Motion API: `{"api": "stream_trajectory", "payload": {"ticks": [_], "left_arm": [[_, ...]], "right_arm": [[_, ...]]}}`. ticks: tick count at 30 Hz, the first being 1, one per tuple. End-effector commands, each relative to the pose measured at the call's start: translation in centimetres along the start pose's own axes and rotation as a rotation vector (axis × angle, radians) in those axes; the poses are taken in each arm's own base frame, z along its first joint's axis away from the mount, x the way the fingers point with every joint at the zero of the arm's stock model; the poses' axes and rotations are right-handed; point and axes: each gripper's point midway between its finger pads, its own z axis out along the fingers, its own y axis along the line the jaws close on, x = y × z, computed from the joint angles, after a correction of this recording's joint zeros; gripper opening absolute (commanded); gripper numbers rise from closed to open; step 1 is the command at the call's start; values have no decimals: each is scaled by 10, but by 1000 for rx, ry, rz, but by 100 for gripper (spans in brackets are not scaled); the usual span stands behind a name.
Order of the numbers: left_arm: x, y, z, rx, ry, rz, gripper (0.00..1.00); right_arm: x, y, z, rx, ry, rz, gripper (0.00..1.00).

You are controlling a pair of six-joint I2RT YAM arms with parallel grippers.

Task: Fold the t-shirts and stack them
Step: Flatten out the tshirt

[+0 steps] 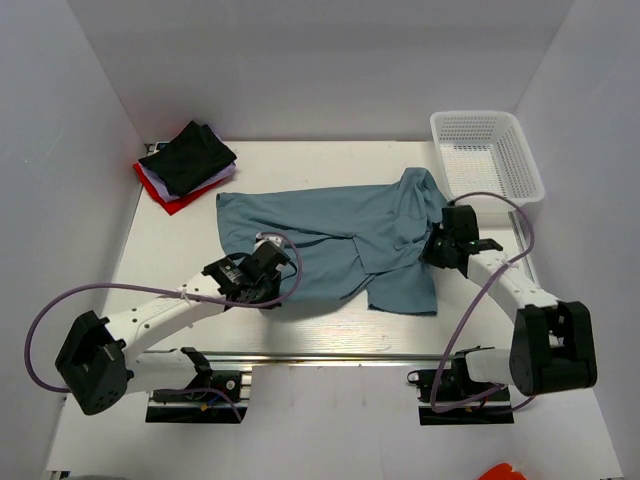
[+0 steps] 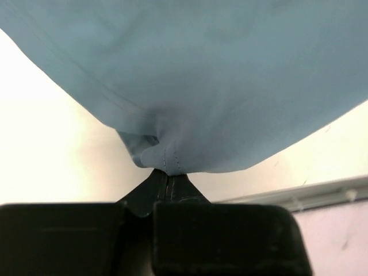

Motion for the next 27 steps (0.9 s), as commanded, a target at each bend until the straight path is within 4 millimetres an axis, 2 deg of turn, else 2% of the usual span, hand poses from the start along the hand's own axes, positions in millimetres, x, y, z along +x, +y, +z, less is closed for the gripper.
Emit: {"api": "stream_trajectory", "payload": {"ticks": [1, 3, 5, 10, 12, 14, 15, 18, 20, 27], "left_arm": [[-37, 2, -18, -51, -132, -26, 0], [-42, 2, -20, -56, -148, -29, 0], [-43, 3, -20, -64, -153, -29, 0], [-38, 4, -18, -55, -146, -20, 0], [-29, 7, -14, -59, -120, -13, 0], [-21, 7, -9, -50, -96, -9, 0], [-23, 5, -9, -42, -107, -12, 0], [-15, 5, -5, -29, -83, -9, 0], [-14, 5, -3, -34, -76, -16, 0], [-14, 5, -3, -34, -75, -16, 0]], "right_arm": [[-62, 16, -30, -8, -199, -1, 0], [-64, 12, -35, 18, -201, -1, 0], [-54, 7, -31, 35, -168, 2, 3], [-15, -7, -11, 68, -31, 4, 2], [1, -15, -5, 94, 20, 3, 3], [12, -17, -3, 92, 57, -2, 18], [17, -15, -3, 75, 78, -10, 34], [22, -7, -4, 14, 89, -29, 54], [20, 3, -9, -43, 78, -36, 56], [5, 15, -15, -91, 33, -43, 57]]}}
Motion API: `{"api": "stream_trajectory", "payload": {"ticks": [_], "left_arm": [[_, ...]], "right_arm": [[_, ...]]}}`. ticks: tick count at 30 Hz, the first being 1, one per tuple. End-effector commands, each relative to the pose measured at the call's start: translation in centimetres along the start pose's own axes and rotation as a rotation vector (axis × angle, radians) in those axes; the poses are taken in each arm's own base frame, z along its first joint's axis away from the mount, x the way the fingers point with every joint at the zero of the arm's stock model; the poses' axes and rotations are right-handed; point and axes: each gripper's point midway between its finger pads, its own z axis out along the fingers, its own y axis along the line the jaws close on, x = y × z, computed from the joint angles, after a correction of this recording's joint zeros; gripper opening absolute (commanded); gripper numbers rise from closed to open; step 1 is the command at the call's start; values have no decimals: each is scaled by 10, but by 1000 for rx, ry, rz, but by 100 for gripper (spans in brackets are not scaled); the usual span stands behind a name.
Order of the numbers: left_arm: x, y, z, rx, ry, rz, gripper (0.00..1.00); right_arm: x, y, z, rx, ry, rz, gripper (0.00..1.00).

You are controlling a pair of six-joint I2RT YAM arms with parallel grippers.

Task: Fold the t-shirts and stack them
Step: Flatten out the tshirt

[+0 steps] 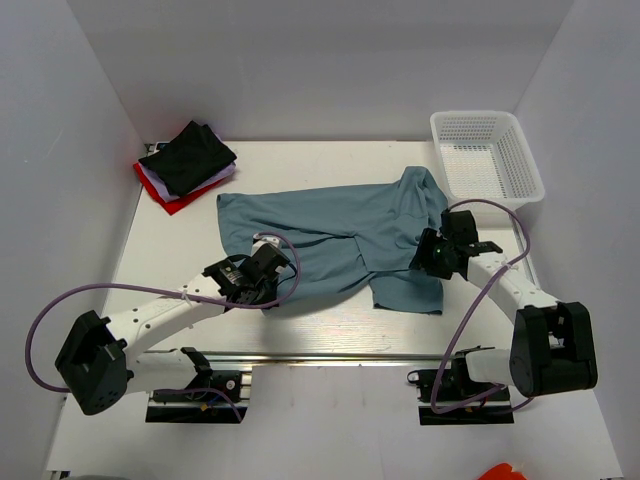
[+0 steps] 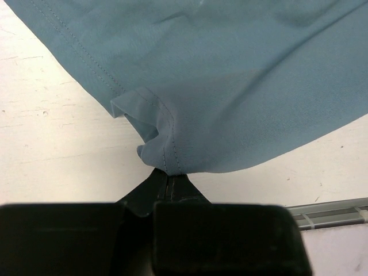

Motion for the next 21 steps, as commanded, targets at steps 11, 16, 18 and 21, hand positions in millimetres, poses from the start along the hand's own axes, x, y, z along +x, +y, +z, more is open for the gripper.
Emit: {"api": "stream_trajectory", "payload": {"ticks": [11, 16, 18, 21], "left_arm": [[-3, -2, 0, 2, -16, -9, 0], [-2, -2, 2, -3, -9, -6, 0], [-2, -2, 2, -3, -9, -6, 0], [-2, -2, 2, -3, -9, -6, 0]], "right_arm": [[-39, -1, -7, 64, -100, -10, 56], [-44, 2, -9, 54, -113, -15, 51], [-44, 7, -8, 32, -108, -19, 45], [-46, 9, -6, 14, -114, -19, 37]]}}
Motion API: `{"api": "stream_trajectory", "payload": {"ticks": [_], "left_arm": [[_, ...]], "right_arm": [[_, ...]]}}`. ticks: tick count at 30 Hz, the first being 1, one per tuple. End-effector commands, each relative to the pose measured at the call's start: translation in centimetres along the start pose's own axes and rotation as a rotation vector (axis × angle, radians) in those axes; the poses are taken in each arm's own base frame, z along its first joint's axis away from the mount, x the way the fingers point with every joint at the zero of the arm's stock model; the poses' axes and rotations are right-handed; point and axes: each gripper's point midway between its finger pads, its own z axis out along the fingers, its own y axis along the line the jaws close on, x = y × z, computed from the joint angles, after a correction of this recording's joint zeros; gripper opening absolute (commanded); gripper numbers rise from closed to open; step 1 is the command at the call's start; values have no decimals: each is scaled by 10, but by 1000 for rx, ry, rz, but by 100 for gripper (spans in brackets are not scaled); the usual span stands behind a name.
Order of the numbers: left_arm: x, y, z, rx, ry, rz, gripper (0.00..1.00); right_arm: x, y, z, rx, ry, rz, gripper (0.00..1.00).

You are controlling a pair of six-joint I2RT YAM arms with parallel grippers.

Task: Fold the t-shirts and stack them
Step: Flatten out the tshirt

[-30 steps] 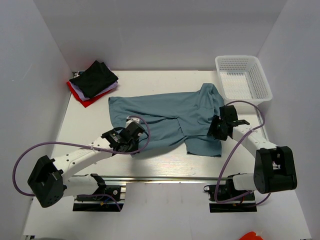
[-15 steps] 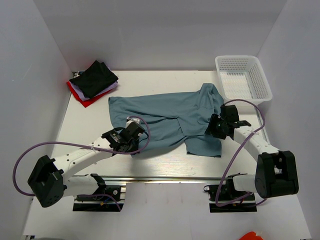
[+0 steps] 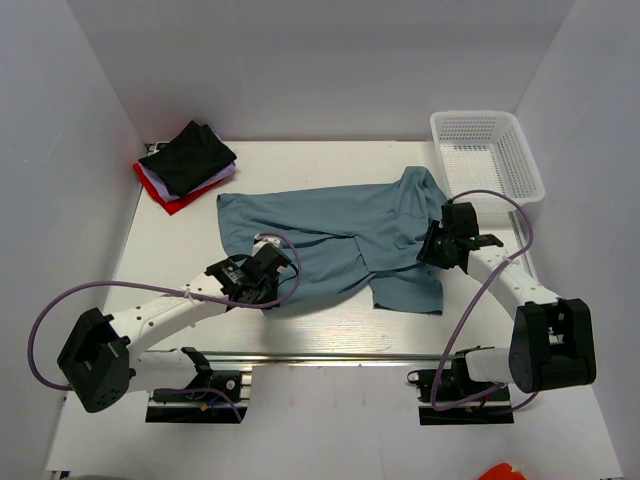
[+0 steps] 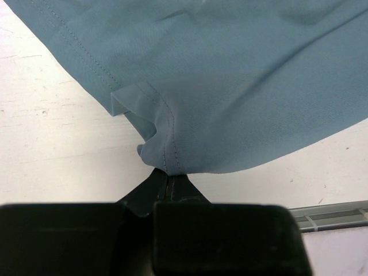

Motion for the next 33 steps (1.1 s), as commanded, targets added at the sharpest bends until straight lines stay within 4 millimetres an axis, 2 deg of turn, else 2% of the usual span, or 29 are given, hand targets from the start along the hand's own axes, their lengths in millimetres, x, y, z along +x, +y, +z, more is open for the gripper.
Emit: {"api": "stream_trajectory", "payload": {"ticks": [1, 2, 3, 6, 7, 10, 13, 15, 17, 19, 20, 23, 24, 25, 26, 28, 29, 30, 32, 33], "left_arm": [[-4, -2, -1, 6, -21, -10, 0], [-4, -2, -1, 6, -21, -10, 0], [-4, -2, -1, 6, -21, -10, 0], [-5, -1, -1, -1, -26, -10, 0], [-8, -3, -3, 4, -33, -13, 0], [-14, 4, -4, -34, -61, -13, 0], [-32, 6, -14, -59, -117, -24, 0], [-52, 9, -23, -76, -184, -50, 0], [-69, 8, -37, -68, -251, -75, 0], [-79, 12, -48, -80, -295, -81, 0], [-90, 17, -57, -102, -338, -95, 0], [-117, 25, -89, -125, -450, -143, 0], [-129, 26, -106, -107, -504, -173, 0], [-131, 31, -111, -120, -524, -170, 0], [-145, 35, -128, -130, -584, -203, 0], [-162, 42, -156, -129, -664, -229, 0], [-168, 52, -172, -151, -716, -252, 0], [-172, 55, -183, -153, -743, -265, 0], [-182, 67, -209, -171, -813, -283, 0], [-184, 72, -222, -161, -848, -298, 0]], "right_arm": [[-16, 9, 1, -27, -28, -8, 35], [-18, 8, 2, -20, -36, -4, 29], [-17, 8, 4, -11, -30, 4, 16], [-24, 0, 5, 41, -63, 33, 0], [-31, -2, 3, 61, -94, 39, 0], [-52, 5, -6, 35, -182, 41, 0], [-86, 25, -32, -62, -333, 30, 0], [-111, 38, -53, -126, -450, 20, 0], [-129, 48, -78, -174, -540, 5, 0], [-158, 59, -108, -212, -670, -10, 0], [-166, 58, -117, -205, -705, -7, 0], [-210, 69, -173, -227, -895, -34, 0], [-218, 74, -186, -237, -933, -48, 0], [-231, 76, -205, -240, -986, -47, 0], [-237, 77, -218, -237, -1019, -60, 0], [-260, 81, -260, -226, -1134, -72, 0], [-269, 83, -282, -230, -1183, -73, 0], [-274, 84, -292, -224, -1210, -80, 0], [-289, 81, -336, -191, -1313, -87, 0], [-292, 79, -349, -176, -1345, -78, 0]]}}
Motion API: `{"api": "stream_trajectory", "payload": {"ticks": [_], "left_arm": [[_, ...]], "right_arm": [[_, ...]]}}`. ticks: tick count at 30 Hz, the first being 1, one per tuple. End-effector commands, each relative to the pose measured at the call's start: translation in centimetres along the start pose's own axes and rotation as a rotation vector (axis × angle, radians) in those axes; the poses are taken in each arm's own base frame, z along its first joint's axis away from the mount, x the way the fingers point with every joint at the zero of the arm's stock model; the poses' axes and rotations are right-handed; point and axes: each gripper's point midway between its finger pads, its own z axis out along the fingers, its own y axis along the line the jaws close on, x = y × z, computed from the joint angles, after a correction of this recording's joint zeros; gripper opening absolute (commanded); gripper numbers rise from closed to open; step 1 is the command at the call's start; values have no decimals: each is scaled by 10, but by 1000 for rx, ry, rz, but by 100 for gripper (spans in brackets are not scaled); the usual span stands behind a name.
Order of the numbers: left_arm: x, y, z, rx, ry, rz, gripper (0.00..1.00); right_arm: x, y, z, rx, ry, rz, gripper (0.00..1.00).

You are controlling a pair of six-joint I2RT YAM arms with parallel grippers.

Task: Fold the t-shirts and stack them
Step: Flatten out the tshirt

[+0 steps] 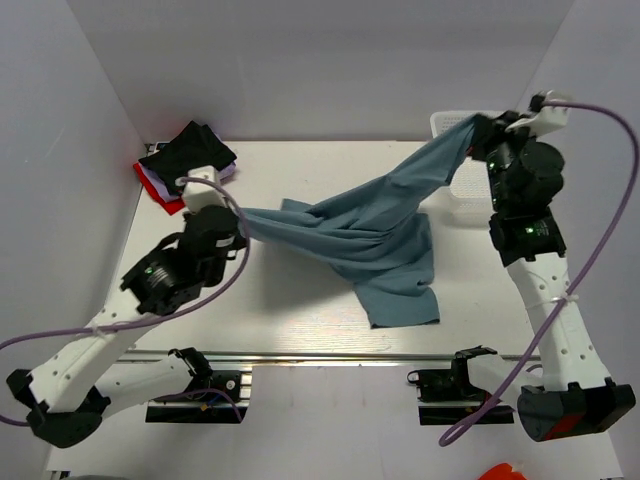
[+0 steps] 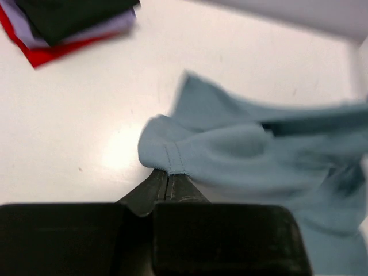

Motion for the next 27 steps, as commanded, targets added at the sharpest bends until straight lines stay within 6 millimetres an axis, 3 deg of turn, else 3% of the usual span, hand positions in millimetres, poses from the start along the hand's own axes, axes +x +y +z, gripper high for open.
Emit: {"api": "stream_trajectory", "payload": {"ticks": [1, 5, 6, 8, 9, 10, 12, 13, 14, 15, 19, 22, 27], "left_arm": [[-58, 31, -26, -76, -186, -59, 0], [-101, 59, -56, -128, -317, -102, 0], [-109, 66, -63, -144, -342, -129, 0], [-128, 91, -84, -192, -409, -190, 0], [-136, 100, -93, -207, -442, -226, 0], [-142, 116, -102, -264, -481, -259, 0], [-154, 141, -123, -311, -542, -322, 0], [-156, 149, -130, -325, -555, -348, 0], [-158, 158, -137, -343, -566, -365, 0], [-160, 175, -150, -380, -590, -421, 0], [-168, 196, -170, -408, -620, -443, 0], [-176, 200, -176, -420, -634, -449, 0], [-191, 179, -167, -425, -620, -387, 0]], "right_arm": [[-117, 0, -22, 57, -316, -57, 0], [-188, -6, -46, 144, -464, -126, 0], [-195, -8, -47, 159, -478, -119, 0], [-229, -16, -63, 234, -550, -170, 0], [-237, -18, -66, 255, -565, -179, 0], [-262, -18, -81, 277, -619, -164, 0], [-270, -25, -80, 336, -629, -211, 0], [-289, -26, -94, 361, -675, -201, 0], [-290, -31, -92, 402, -669, -227, 0], [-304, -35, -104, 439, -702, -237, 0], [-328, -45, -126, 538, -756, -289, 0], [-335, -46, -135, 555, -772, -298, 0], [-335, -40, -143, 505, -765, -302, 0]]}}
